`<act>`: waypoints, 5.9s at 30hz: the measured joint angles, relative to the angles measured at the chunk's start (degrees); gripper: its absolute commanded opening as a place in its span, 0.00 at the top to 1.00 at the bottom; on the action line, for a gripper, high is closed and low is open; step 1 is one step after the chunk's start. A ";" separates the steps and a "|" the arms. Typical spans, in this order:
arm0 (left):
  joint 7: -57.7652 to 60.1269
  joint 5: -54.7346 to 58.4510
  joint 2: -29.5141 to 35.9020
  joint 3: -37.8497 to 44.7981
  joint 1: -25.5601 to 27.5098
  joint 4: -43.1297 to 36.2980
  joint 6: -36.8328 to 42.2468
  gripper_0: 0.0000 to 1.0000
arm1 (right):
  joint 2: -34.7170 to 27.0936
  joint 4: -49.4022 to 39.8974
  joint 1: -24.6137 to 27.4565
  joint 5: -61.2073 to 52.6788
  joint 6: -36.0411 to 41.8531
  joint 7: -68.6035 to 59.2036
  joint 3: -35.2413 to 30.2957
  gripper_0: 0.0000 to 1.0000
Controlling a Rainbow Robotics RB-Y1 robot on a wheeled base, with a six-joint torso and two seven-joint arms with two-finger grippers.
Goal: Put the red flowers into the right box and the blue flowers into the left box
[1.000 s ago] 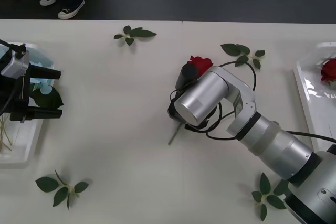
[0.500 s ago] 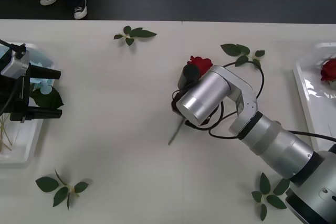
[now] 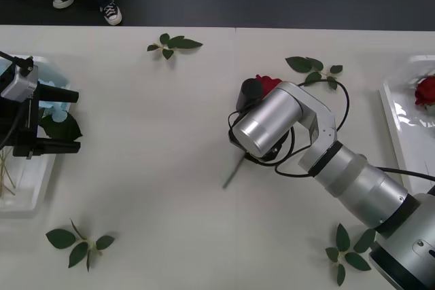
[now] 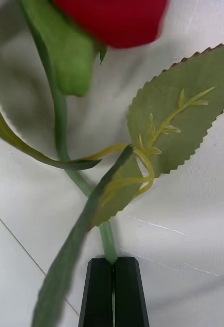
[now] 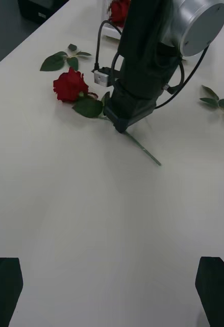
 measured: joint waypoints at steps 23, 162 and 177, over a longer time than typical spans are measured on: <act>0.00 0.00 0.00 0.01 0.00 -0.01 -0.01 0.00 | -10.79 -15.32 6.49 -3.38 13.98 8.90 -4.51 1.00; 0.00 0.00 0.00 0.18 0.00 -0.07 -0.02 0.00 | -18.63 -50.86 34.74 -23.94 23.11 54.81 -54.23 0.17; 0.00 0.00 0.00 0.19 0.00 -0.07 -0.02 0.00 | -0.30 -51.56 25.42 -23.31 27.85 54.79 -47.16 0.17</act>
